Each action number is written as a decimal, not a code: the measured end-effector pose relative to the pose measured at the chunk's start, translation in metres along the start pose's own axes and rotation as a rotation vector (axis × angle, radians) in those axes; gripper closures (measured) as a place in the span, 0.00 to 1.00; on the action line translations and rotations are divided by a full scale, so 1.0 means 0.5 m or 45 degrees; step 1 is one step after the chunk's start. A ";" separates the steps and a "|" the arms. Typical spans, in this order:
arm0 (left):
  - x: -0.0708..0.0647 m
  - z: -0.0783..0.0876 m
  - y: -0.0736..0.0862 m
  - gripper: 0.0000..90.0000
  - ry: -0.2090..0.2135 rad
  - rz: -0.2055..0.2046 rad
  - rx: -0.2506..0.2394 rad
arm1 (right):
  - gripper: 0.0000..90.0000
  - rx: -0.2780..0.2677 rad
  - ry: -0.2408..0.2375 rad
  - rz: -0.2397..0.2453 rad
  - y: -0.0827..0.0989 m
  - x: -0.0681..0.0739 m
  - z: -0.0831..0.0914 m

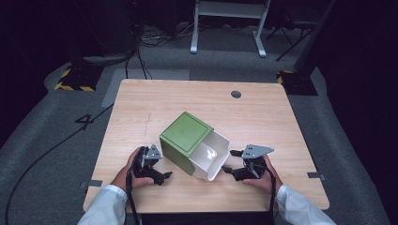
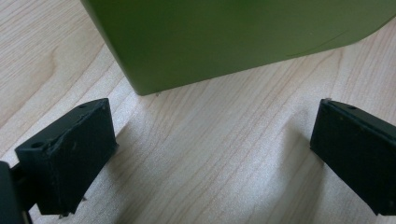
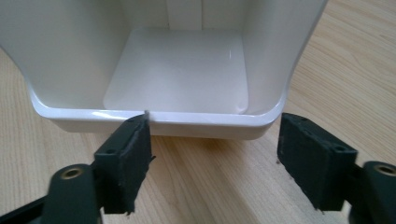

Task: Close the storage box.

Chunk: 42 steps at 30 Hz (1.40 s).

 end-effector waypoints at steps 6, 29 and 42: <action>0.000 -0.005 -0.006 0.00 0.007 -0.012 0.000 | 0.20 0.005 -0.008 0.016 0.006 0.002 -0.006; -0.001 -0.014 -0.017 0.00 0.024 -0.027 -0.005 | 0.26 0.019 0.060 0.022 -0.026 0.018 -0.081; -0.001 -0.014 -0.017 0.00 0.023 -0.028 -0.005 | 0.30 0.011 0.118 0.002 -0.041 0.025 -0.116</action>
Point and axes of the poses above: each handheld gripper's, and its own axes: z roughly backward along the jaws, y roughly out of its underside, x roughly to its left, the point moved 5 cm from there along -z, roughly forward along the jaws, and after that the axes turned 13 degrees about -z, right-handed, at the moved point
